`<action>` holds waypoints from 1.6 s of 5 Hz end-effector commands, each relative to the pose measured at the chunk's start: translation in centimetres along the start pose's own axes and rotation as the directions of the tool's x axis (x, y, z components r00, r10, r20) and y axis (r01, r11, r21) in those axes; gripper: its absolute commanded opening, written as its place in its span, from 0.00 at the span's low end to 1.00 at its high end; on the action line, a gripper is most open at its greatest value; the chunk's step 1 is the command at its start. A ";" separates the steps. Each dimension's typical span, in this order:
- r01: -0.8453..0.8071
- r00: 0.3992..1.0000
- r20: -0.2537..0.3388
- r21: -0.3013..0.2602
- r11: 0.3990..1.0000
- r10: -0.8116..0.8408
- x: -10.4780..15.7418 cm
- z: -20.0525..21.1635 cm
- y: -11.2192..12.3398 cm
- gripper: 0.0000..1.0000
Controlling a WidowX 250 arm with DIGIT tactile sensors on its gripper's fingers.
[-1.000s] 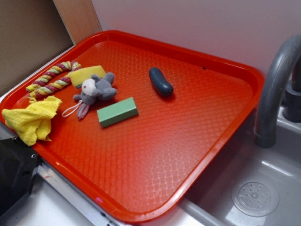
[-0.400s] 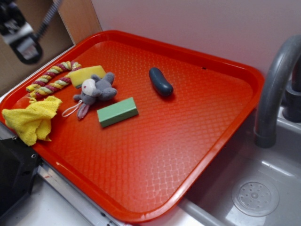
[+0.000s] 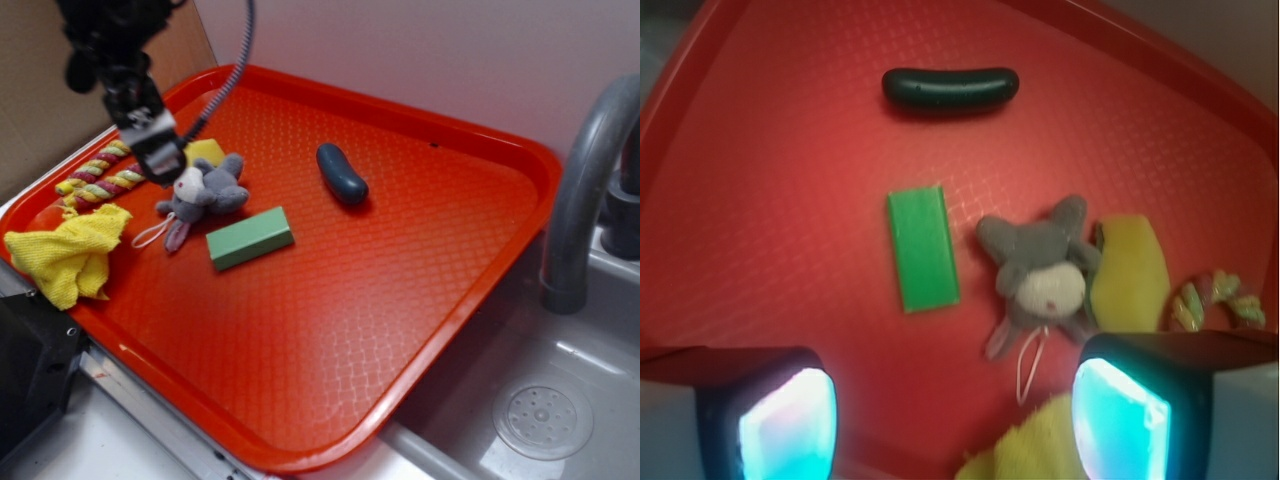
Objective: Grab the green block.
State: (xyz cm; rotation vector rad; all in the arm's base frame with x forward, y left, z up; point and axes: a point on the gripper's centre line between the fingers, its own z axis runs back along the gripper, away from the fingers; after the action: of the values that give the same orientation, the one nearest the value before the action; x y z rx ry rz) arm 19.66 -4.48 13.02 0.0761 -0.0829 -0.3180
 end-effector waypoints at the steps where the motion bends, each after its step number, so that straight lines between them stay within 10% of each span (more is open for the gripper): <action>1: 0.086 0.995 -0.040 -0.093 0.992 -0.090 2.2 -4.4 -0.1 1.00; 6: 0.175 0.952 -0.231 -0.129 0.976 -0.202 2.4 -12.6 -0.3 1.00; 7: 0.219 0.925 -0.274 -0.184 0.958 -0.264 2.7 -12.6 -0.2 0.76; 8: 0.207 0.930 -0.270 -0.172 0.963 -0.248 2.5 -12.6 -0.2 0.00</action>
State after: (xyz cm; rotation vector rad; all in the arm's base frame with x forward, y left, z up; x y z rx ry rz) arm 23.68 -4.83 1.16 -0.0091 0.2452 -0.5375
